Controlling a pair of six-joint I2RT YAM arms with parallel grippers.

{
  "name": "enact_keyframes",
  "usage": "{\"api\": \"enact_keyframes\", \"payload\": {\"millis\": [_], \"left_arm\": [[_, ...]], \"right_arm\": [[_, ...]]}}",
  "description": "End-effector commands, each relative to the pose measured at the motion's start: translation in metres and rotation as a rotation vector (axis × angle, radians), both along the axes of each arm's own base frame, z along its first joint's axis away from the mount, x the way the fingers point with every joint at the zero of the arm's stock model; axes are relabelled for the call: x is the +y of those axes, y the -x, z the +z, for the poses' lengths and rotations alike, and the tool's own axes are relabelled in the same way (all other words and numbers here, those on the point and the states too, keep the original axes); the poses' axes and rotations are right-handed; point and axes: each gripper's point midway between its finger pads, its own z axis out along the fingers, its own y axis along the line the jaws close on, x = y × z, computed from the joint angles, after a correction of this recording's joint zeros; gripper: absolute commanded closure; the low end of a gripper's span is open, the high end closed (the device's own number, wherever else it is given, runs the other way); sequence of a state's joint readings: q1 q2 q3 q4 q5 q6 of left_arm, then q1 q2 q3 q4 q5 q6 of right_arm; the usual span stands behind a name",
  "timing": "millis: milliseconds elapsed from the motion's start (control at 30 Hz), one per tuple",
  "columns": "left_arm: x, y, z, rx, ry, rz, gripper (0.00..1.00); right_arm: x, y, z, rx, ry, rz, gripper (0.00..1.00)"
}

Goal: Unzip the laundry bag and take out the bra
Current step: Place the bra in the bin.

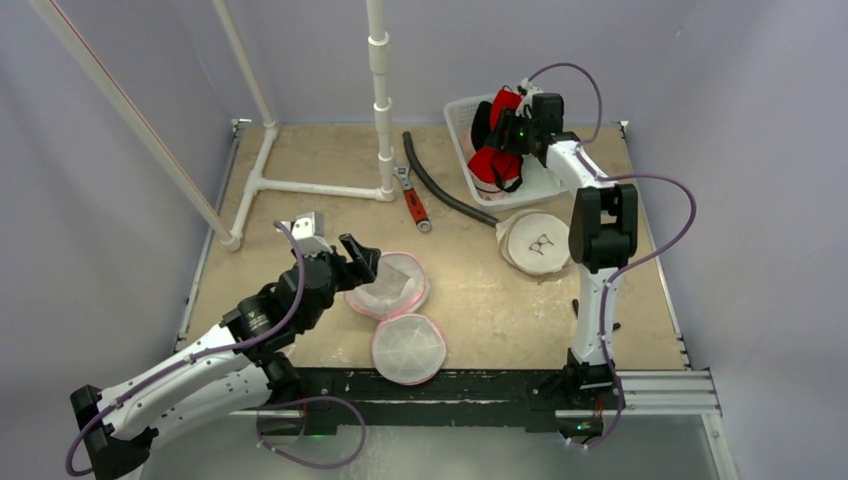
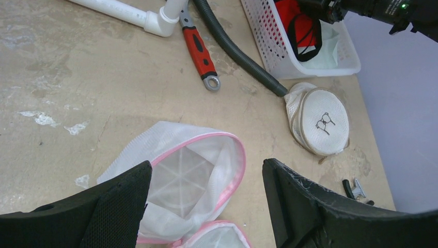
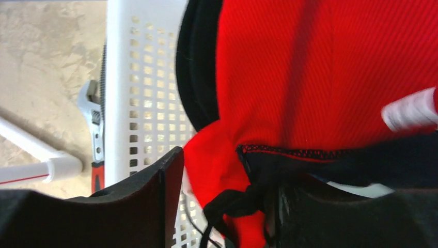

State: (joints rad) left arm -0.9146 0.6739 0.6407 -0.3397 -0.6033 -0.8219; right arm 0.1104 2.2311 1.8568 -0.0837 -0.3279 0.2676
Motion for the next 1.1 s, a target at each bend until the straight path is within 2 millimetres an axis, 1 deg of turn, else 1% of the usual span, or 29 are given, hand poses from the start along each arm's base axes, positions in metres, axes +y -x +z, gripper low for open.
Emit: {"api": "enact_keyframes", "payload": {"millis": [0,133,233,333,500,600,700,733,767,800,833,933,1000,1067], "left_arm": [[-0.007,0.000,0.005,-0.010,0.054,-0.017,0.23],[-0.007,0.001,0.001,0.000,0.058,-0.021,0.23],[-0.007,0.003,-0.002,0.007,0.062,-0.025,0.23],[-0.008,0.004,-0.003,0.014,0.069,-0.026,0.23],[-0.009,0.005,-0.005,0.021,0.074,-0.031,0.23],[-0.011,0.005,-0.006,0.025,0.079,-0.039,0.23],[-0.014,0.006,-0.009,0.037,0.083,-0.051,0.23],[-0.015,0.007,-0.010,0.042,0.085,-0.055,0.23],[-0.016,0.007,-0.011,0.046,0.084,-0.058,0.23],[-0.017,0.008,-0.012,0.049,0.085,-0.063,0.24],[-0.017,0.008,-0.011,0.049,0.088,-0.064,0.24],[-0.018,0.009,-0.012,0.052,0.095,-0.069,0.24],[-0.018,0.010,-0.011,0.051,0.101,-0.070,0.24],[-0.017,0.011,-0.011,0.053,0.109,-0.072,0.24]], "right_arm": [[-0.024,0.000,0.042,-0.042,0.052,-0.139,0.39],[-0.036,0.008,0.044,-0.037,0.081,-0.203,0.33],[-0.044,0.011,0.052,-0.050,0.101,-0.241,0.27],[-0.052,0.013,0.056,-0.048,0.127,-0.276,0.24],[-0.065,0.019,0.054,-0.003,0.176,-0.333,0.23],[-0.073,0.028,0.052,0.016,0.195,-0.374,0.23],[-0.079,0.040,0.045,0.045,0.210,-0.408,0.23],[-0.081,0.044,0.044,0.051,0.211,-0.414,0.22],[-0.083,0.049,0.043,0.049,0.215,-0.424,0.18],[-0.085,0.049,0.049,0.025,0.215,-0.437,0.13],[-0.086,0.054,0.049,0.024,0.215,-0.440,0.09],[-0.085,0.061,0.054,0.023,0.204,-0.436,0.07],[-0.087,0.066,0.053,0.039,0.211,-0.450,0.06],[-0.090,0.073,0.062,0.016,0.198,-0.473,0.07]]}}
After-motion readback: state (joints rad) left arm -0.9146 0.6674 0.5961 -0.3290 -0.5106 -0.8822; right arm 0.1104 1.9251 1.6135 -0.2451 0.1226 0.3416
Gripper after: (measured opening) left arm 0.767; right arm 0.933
